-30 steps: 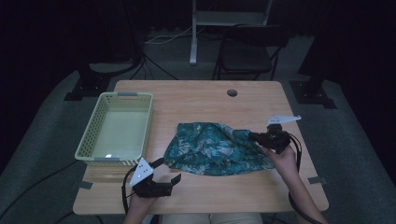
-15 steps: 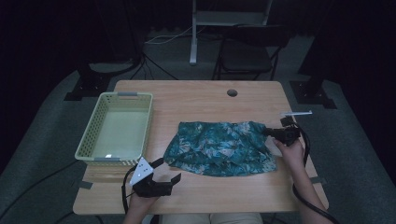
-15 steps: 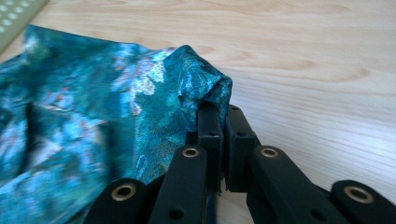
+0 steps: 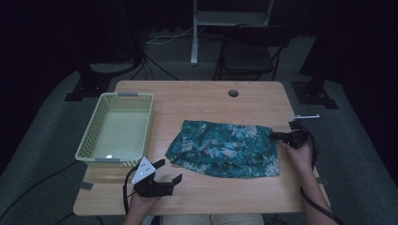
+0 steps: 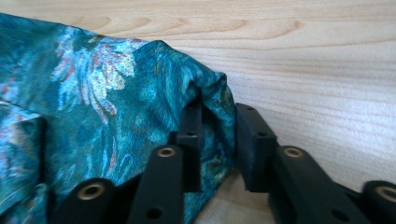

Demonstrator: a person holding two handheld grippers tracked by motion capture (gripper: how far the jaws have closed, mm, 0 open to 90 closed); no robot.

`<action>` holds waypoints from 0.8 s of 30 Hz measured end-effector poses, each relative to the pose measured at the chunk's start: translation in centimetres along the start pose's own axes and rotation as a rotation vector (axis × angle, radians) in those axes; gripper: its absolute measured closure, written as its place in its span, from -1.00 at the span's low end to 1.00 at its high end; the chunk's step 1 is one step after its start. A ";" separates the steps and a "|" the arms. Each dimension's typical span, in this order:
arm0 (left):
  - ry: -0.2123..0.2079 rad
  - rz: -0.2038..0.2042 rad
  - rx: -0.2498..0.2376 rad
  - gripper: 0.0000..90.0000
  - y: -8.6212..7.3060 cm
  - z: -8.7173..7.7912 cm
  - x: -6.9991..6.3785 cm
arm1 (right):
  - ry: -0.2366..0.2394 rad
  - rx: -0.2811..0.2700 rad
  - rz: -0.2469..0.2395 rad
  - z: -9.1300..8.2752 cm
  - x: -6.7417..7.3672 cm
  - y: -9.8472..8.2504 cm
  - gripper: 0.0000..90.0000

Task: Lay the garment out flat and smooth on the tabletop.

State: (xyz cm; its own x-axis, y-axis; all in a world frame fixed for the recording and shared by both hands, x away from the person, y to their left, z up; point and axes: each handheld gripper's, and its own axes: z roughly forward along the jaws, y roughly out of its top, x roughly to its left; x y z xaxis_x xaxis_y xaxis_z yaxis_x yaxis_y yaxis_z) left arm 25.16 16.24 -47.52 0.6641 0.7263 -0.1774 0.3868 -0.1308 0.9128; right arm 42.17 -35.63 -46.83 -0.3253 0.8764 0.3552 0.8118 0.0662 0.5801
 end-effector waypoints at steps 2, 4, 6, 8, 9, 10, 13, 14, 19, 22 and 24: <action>0.007 0.004 0.037 -0.66 0.1 0.3 -0.1 | -0.012 -0.011 0.006 -0.5 -0.2 -0.1 0.38; 0.020 0.006 0.070 -0.65 0.3 0.7 -0.1 | -0.018 -0.029 0.013 -1.4 -0.4 -0.2 0.31; 0.020 0.009 0.082 -0.65 0.5 1.0 -0.2 | 0.005 -0.059 -0.001 -2.6 -0.1 -0.4 0.27; 0.008 0.007 0.096 -0.66 1.2 1.5 -0.3 | 0.044 -0.081 -0.054 -3.7 0.9 -0.6 0.22; 0.004 0.017 0.102 -0.65 1.6 1.7 -0.3 | 0.072 -0.084 -0.097 -4.3 1.7 -0.7 0.21; -0.002 0.029 0.111 -0.65 2.0 2.0 -0.4 | 0.101 -0.078 -0.130 -4.6 2.4 -0.9 0.19; 0.021 0.120 0.148 -0.64 3.3 3.1 -1.0 | 0.191 -0.033 -0.207 -4.6 4.2 -1.7 0.16; 0.040 0.140 0.147 -0.59 3.7 3.5 -1.1 | 0.218 -0.011 -0.228 -4.3 4.7 -2.1 0.15; 0.006 0.184 0.221 -0.45 5.0 5.9 -1.6 | 0.263 0.092 -0.285 -2.8 6.0 -3.8 0.12; 0.008 0.234 0.294 -0.39 5.0 7.5 -1.7 | 0.251 0.140 -0.306 -1.9 6.4 -4.4 0.10; 0.041 0.240 0.315 -0.32 5.1 8.2 -1.5 | 0.254 0.163 -0.319 -1.5 6.6 -4.5 0.10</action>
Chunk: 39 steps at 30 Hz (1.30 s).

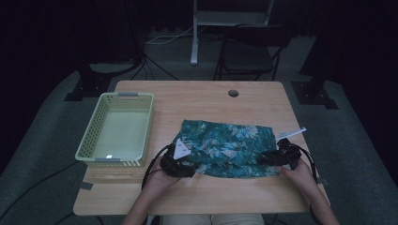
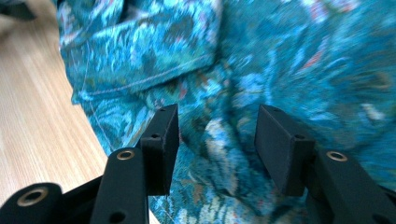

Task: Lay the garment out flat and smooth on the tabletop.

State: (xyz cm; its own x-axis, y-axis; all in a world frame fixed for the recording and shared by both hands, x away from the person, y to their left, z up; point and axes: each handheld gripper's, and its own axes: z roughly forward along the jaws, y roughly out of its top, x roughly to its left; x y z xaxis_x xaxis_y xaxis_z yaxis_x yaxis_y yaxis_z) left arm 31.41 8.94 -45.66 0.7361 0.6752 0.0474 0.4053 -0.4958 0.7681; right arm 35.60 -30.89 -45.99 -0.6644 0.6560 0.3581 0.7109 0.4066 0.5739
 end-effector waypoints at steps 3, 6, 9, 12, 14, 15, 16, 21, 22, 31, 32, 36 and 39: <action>-0.014 0.003 0.013 -0.22 0.1 0.7 0.5 | -0.005 0.020 -0.026 0.4 0.3 0.0 0.10; -0.017 0.014 0.031 -0.19 0.2 1.3 0.9 | -0.009 0.031 -0.042 0.5 0.5 0.1 0.15; -0.022 0.007 0.039 -0.19 0.2 1.8 1.4 | -0.016 0.041 -0.051 0.6 0.7 0.2 0.16; -0.030 0.013 0.056 -0.19 0.2 2.1 1.6 | -0.025 0.047 -0.066 0.6 0.9 0.2 0.18; -0.040 0.017 0.089 -0.19 0.1 2.5 1.9 | -0.043 0.048 -0.080 0.6 1.0 0.2 0.27; -0.037 0.021 0.097 -0.19 0.0 2.7 1.9 | -0.054 0.048 -0.089 0.6 1.1 0.1 0.30; -0.047 0.007 0.098 -0.18 0.0 2.7 2.0 | -0.060 0.049 -0.093 0.6 1.2 0.1 0.33; -0.043 -0.002 0.096 0.18 -0.2 2.2 1.9 | -0.120 0.050 -0.159 0.7 1.8 0.0 0.58; -0.036 -0.009 0.100 0.25 -0.3 2.0 1.8 | -0.127 0.051 -0.170 0.8 2.0 -0.1 0.64; -0.044 -0.007 0.152 0.73 -1.2 -0.2 -1.1 | -0.096 0.030 -0.211 0.8 2.7 -1.1 0.91; -0.054 -0.004 0.158 0.75 -1.4 -0.7 -1.6 | -0.084 0.031 -0.214 0.7 2.9 -1.4 0.92; -0.069 0.015 0.166 0.79 -2.3 -2.0 -3.2 | -0.042 0.047 -0.247 0.0 4.4 -3.2 0.94; -0.122 0.025 0.165 0.85 -2.8 -3.7 -4.6 | -0.031 0.071 -0.283 -0.9 5.7 -4.5 0.94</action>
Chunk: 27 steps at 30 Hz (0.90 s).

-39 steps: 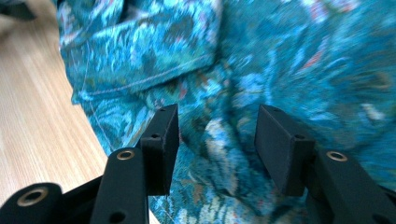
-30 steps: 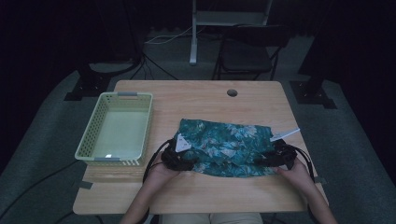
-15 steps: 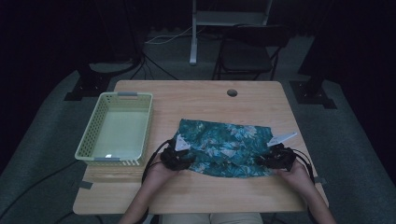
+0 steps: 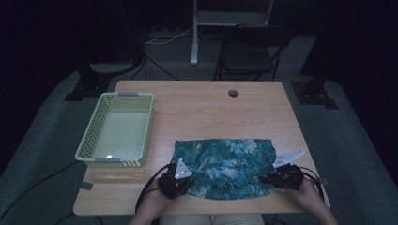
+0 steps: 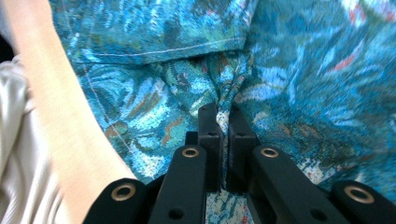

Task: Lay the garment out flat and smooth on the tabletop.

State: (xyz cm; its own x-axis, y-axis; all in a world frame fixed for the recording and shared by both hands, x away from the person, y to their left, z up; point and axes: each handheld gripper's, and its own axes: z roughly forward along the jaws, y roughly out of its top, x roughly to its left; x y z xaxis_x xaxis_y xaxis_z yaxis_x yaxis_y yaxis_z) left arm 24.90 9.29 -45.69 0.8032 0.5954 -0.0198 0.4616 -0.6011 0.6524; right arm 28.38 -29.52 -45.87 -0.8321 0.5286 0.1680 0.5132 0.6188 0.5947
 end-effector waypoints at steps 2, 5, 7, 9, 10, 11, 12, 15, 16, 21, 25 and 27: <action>-0.010 0.000 -0.033 0.92 0.1 -1.0 -0.6 | -0.001 -0.029 -0.006 -1.0 0.8 -0.3 0.94; -0.026 -0.002 -0.076 0.95 0.6 -2.5 -1.0 | -0.010 -0.117 -0.006 -3.3 1.6 -0.3 0.94; -0.052 0.010 -0.091 0.96 1.0 -3.1 -1.4 | -0.024 -0.180 -0.006 -4.9 1.9 0.0 0.94; -0.077 0.025 -0.087 0.96 1.3 -3.4 -1.9 | -0.047 -0.230 -0.002 -6.2 2.2 0.2 0.94; -0.094 0.040 -0.079 0.95 1.3 -3.4 -2.2 | -0.047 -0.247 0.001 -6.6 2.3 0.2 0.94; -0.096 0.051 -0.083 0.93 1.3 -3.3 -2.4 | -0.038 -0.262 0.007 -6.9 2.3 0.2 0.94; -0.098 0.052 -0.078 0.85 1.3 -3.1 -2.4 | -0.040 -0.268 0.011 -7.0 2.2 0.3 0.94; -0.120 0.019 -0.066 0.77 1.1 -2.1 -1.6 | -0.053 -0.240 0.023 -6.2 1.7 0.4 0.95; -0.138 0.007 -0.059 0.73 1.1 -1.6 -1.2 | -0.044 -0.242 0.039 -5.8 1.5 0.5 0.95; -0.211 0.009 0.011 0.98 1.0 0.1 -0.5 | -0.031 -0.219 0.063 -4.3 0.4 0.8 0.95; -0.196 0.026 -0.003 0.98 2.6 -0.2 1.2 | 0.024 -0.116 0.027 -3.0 -0.7 2.3 0.96; -0.021 -0.025 -0.160 0.96 5.4 -1.5 4.1 | -0.040 -0.103 0.024 -3.2 -2.6 4.7 0.96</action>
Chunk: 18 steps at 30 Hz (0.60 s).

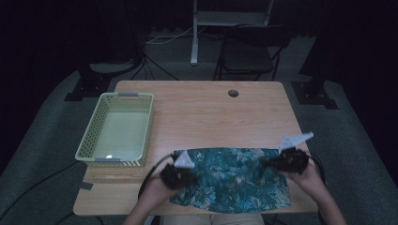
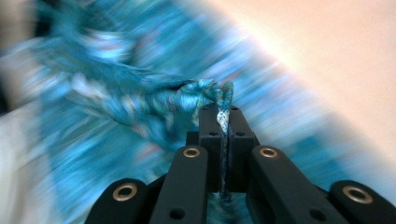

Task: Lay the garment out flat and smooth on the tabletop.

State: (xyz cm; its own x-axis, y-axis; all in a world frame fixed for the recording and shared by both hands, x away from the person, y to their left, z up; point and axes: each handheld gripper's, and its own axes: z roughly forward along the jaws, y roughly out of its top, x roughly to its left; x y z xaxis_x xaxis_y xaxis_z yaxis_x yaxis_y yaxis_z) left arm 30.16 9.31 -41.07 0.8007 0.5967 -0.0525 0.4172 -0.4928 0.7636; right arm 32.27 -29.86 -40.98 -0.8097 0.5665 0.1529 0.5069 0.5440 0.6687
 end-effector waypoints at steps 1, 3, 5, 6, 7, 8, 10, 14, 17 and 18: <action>0.150 -0.065 -0.116 0.76 1.9 -0.7 1.8 | -0.099 -0.051 0.018 -0.7 -1.3 1.8 0.94; 0.367 -0.201 -0.251 0.17 4.9 -2.2 5.0 | -0.303 -0.271 0.204 -3.1 -4.4 5.2 0.56; 0.316 -0.302 -0.279 -0.07 6.3 -2.9 6.9 | -0.351 -0.469 0.392 -5.5 -6.4 6.8 0.42; 0.287 -0.299 -0.283 -0.08 6.5 -2.8 7.0 | -0.356 -0.493 0.426 -6.0 -6.8 7.3 0.31; 0.268 -0.284 -0.272 -0.09 6.4 -2.5 6.9 | -0.372 -0.484 0.424 -6.1 -6.8 7.6 0.23; 0.250 -0.270 -0.257 -0.11 6.0 -2.1 6.7 | -0.391 -0.457 0.410 -5.9 -6.7 7.8 0.22; 0.199 -0.266 -0.215 -0.19 4.7 -1.2 6.1 | -0.395 -0.408 0.386 -5.1 -6.1 7.4 0.17; 0.104 -0.258 -0.110 -0.18 1.8 1.1 5.2 | -0.324 -0.304 0.418 -2.3 -5.4 5.2 0.09; 0.104 -0.224 -0.020 -0.09 0.0 2.7 4.4 | -0.274 -0.242 0.432 -0.4 -4.4 3.5 0.08; 0.113 -0.207 0.017 -0.09 -0.5 3.2 4.2 | -0.266 -0.218 0.427 0.2 -4.0 3.0 0.08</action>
State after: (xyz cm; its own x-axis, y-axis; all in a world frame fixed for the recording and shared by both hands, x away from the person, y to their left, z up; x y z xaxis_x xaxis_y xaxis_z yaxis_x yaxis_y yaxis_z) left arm 34.69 10.08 -43.70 0.6449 0.7525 -0.1337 0.5751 -0.3626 0.7333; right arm 37.10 -30.36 -39.77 -0.4286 0.8611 0.2736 0.6782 0.1065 0.7272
